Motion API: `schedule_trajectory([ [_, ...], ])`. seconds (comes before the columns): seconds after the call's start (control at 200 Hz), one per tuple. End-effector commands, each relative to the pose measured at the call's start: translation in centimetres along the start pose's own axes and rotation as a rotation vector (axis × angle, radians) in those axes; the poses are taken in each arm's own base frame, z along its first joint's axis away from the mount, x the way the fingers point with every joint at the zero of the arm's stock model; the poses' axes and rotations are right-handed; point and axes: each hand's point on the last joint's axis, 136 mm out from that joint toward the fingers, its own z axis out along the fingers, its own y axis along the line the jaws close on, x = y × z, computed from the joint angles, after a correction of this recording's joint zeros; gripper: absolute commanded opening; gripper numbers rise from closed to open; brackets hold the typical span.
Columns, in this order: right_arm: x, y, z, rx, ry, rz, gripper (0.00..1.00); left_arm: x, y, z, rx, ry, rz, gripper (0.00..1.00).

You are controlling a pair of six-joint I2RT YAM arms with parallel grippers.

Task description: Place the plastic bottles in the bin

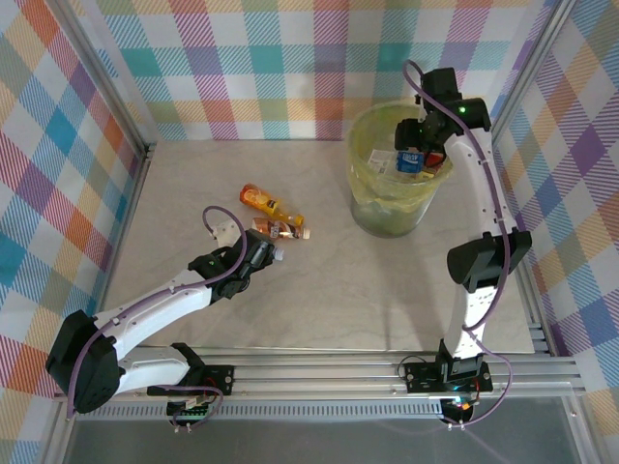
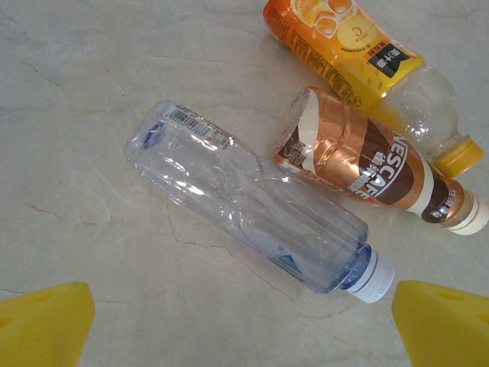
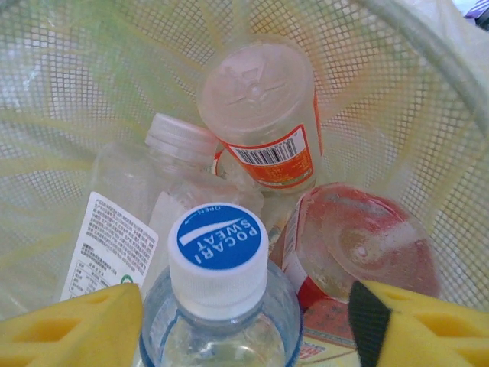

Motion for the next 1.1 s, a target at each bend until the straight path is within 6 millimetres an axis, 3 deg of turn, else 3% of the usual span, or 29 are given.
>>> schedule_trajectory([
  [0.0, 0.6, 0.2, 1.4, 0.013, 0.030, -0.003, 0.65, -0.7, 0.4, -0.3, -0.010, -0.011, -0.019, 1.00],
  [0.15, 1.8, 0.1, 1.4, 0.011, 0.046, 0.009, 0.55, -0.7, 0.4, -0.3, -0.010, -0.009, -0.018, 1.00],
  [0.315, 3.3, 0.3, 0.8, -0.026, 0.036, 0.035, 0.52, -0.6, 0.3, -0.3, -0.008, -0.008, -0.019, 1.00],
  [0.455, 4.2, 0.5, 0.6, -0.053, 0.015, 0.040, 0.57, -0.7, 0.1, -0.3, -0.004, -0.006, -0.017, 1.00],
  [0.675, 3.3, 1.0, -0.7, -0.088, -0.014, 0.032, 0.70, -1.0, 0.0, -0.6, 0.010, -0.009, -0.027, 1.00],
  [0.855, 2.3, 1.9, -3.6, -0.138, -0.055, 0.024, 0.81, -1.5, 0.3, -1.1, 0.021, -0.019, -0.044, 1.00],
  [1.095, 2.3, 4.7, -9.5, -0.213, -0.155, -0.034, 0.90, -2.2, 1.5, -1.1, 0.033, -0.005, -0.110, 1.00],
])
